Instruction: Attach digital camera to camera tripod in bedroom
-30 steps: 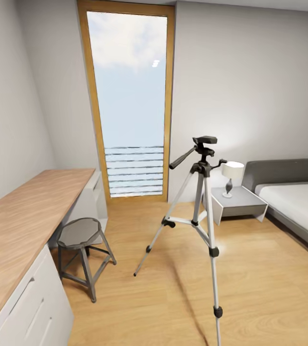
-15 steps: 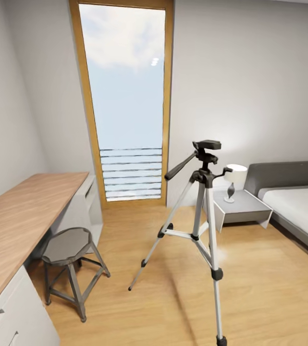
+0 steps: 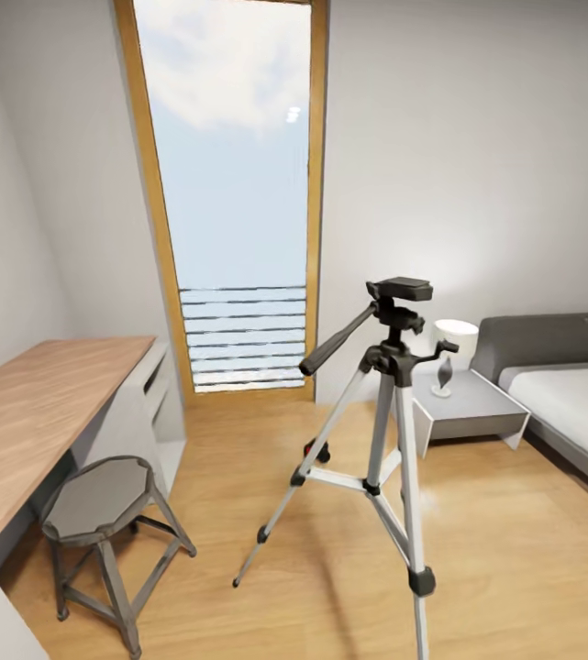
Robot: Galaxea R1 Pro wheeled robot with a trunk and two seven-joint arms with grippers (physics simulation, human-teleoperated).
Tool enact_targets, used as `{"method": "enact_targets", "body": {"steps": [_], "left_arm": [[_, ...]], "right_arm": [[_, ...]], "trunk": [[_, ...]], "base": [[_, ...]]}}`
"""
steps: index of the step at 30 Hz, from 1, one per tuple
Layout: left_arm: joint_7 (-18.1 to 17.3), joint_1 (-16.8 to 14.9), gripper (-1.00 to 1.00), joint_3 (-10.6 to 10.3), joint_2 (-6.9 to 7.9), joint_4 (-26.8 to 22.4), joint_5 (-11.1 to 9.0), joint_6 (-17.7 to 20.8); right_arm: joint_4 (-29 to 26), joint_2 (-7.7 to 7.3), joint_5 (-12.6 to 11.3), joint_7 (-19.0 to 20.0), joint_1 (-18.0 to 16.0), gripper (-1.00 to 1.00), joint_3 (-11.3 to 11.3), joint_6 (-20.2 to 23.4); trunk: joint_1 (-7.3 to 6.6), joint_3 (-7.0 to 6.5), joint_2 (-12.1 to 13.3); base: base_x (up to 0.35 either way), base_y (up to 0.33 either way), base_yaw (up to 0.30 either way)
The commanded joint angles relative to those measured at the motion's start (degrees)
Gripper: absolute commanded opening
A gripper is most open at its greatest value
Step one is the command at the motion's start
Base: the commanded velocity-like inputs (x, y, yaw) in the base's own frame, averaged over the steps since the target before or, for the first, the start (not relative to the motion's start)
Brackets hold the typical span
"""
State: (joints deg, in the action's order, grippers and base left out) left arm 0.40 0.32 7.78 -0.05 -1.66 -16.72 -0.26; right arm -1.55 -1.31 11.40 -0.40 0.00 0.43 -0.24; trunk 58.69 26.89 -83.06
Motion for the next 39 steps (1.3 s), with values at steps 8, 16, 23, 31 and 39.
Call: {"method": "enact_targets", "body": {"steps": [8, 16, 23, 31, 39], "left_arm": [[0.04, 0.03, 1.00, 0.40, 0.12, -0.10, 0.02, -0.24], [0.04, 0.03, 1.00, 0.50, 0.14, -0.10, 0.08, -0.44], [0.04, 0.03, 1.00, 0.49, 0.14, -0.10, 0.10, -0.44], [0.04, 0.03, 1.00, 0.49, 0.14, -0.10, 0.11, -0.44], [0.04, 0.03, 1.00, 0.51, 0.14, -0.11, 0.11, -0.44]], "right_arm": [[-0.04, -0.01, 0.38, -0.04, 0.00, 1.00, 0.01, -0.03], [-0.13, -0.68, 0.53, -0.11, 0.07, 1.00, -0.09, -0.58], [0.24, -2.05, 0.89, -0.50, 0.03, 1.00, 0.62, -0.85], [0.32, -2.66, 0.98, -0.56, 0.02, 1.00, 0.77, -0.90], [0.38, -2.71, 0.85, -0.57, 0.01, 1.00, 0.84, -0.68]], "trunk": [[0.03, 0.04, -0.02], [0.03, 0.04, -0.02], [0.03, 0.04, -0.02], [0.03, 0.04, -0.02], [0.03, -0.03, -0.02]], "base": [[0.323, -0.035, 0.000], [0.000, 0.000, 0.000], [0.000, 0.000, 0.000], [0.000, 0.000, -0.001], [0.000, 0.000, -0.142]]}}
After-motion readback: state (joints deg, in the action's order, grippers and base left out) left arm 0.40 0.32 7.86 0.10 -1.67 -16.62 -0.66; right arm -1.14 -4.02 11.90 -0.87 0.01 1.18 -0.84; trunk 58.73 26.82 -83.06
